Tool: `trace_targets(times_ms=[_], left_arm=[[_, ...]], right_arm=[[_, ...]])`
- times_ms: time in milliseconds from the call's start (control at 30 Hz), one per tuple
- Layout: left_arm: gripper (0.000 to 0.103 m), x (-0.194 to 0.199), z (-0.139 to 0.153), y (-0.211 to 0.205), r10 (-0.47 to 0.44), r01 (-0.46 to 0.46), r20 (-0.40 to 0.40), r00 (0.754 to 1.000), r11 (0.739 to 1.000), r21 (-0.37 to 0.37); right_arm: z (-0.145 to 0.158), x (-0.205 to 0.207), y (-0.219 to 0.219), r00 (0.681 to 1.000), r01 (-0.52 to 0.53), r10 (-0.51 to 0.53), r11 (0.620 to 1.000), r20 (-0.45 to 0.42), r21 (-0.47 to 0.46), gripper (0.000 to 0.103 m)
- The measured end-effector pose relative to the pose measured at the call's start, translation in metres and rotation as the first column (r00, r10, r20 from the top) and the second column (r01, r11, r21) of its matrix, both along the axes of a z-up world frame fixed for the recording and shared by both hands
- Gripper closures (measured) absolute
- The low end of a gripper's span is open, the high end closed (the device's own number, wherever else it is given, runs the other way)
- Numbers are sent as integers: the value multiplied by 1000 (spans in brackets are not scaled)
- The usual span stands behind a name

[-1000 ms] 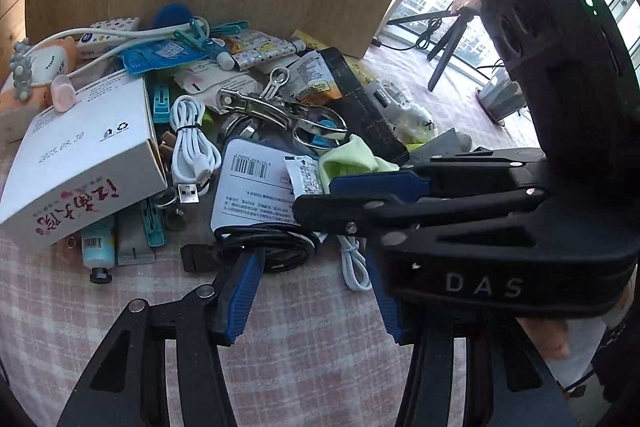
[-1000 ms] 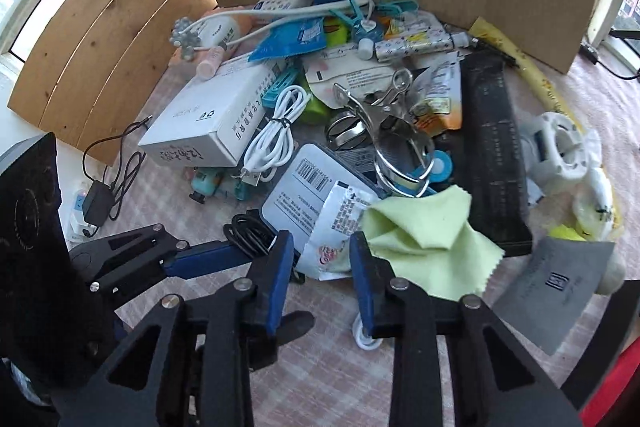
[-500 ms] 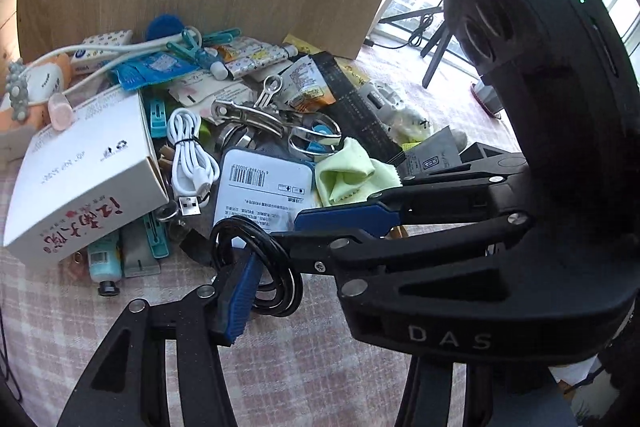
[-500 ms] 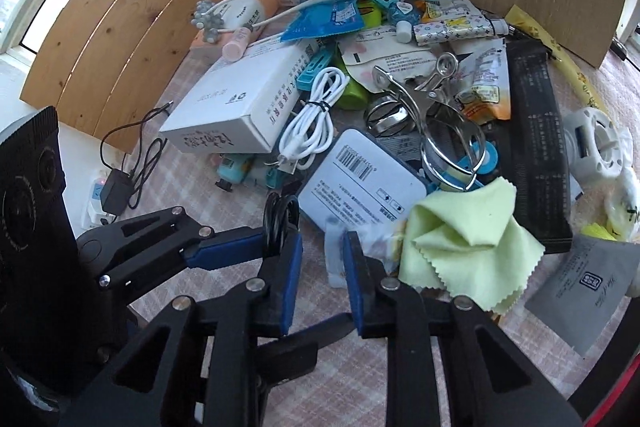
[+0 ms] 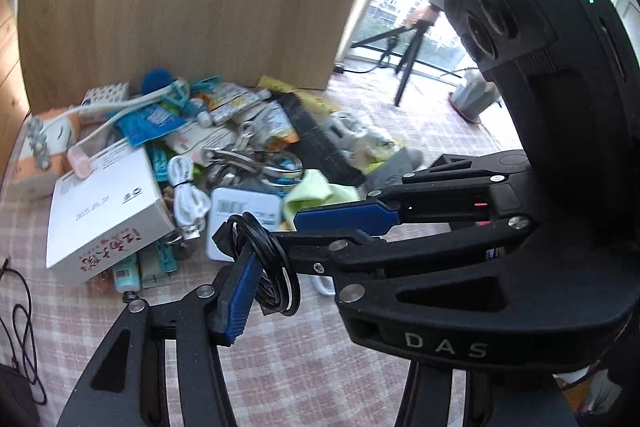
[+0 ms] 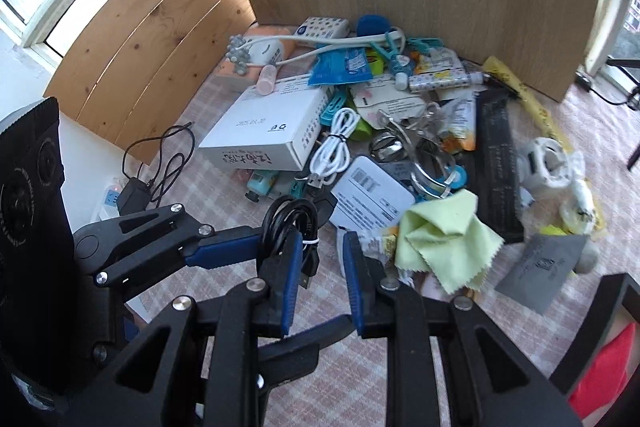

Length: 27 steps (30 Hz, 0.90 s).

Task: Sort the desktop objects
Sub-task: 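Grasp the coiled black cable with both grippers close together, then carry the black cable into the tray and open both grippers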

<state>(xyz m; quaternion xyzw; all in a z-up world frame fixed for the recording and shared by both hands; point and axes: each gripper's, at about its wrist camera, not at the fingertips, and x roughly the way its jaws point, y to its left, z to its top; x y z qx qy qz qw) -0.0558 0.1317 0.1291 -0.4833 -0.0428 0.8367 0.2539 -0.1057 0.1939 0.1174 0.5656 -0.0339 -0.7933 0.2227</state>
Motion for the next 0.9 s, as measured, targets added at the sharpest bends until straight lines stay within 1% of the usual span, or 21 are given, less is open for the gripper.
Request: trace_targets(times_ms=[133,233,300,433,533,633,700,833,900], left_arm=[[54,11,8,33,-76,76,-16,997,997,-14],[54,20,9,64,-150,149,-18,989,989,-9],[54,27,9,86,-201,201,-14,980,980,-8],[54,43,5,138,-309,309,-4,951,951,-3],[54,57,4,179,-383,383,2,924,924,5],[54,71,2,220,-448,448,12,894,894,20],[54,82,1,246,-489,488,20,872,872,30],[54,106,-4,295,-562,561,36,826,827,32],[54,116,-8,315,-588,588,42,807,809,26]], right_arm=[[8,24,30,996,83,-83,997,-23,3,81],[10,45,61,987,159,-159,987,-28,5,80],[10,60,84,976,215,-215,977,-26,13,80],[4,94,131,947,322,-322,946,-24,35,80],[1,122,170,914,405,-404,913,-23,45,80],[-1,152,212,873,488,-487,871,-28,53,80],[-3,173,239,840,543,-542,837,-30,61,80],[-8,205,280,783,621,-622,780,-22,70,80],[-13,220,295,757,653,-654,754,-16,77,80]])
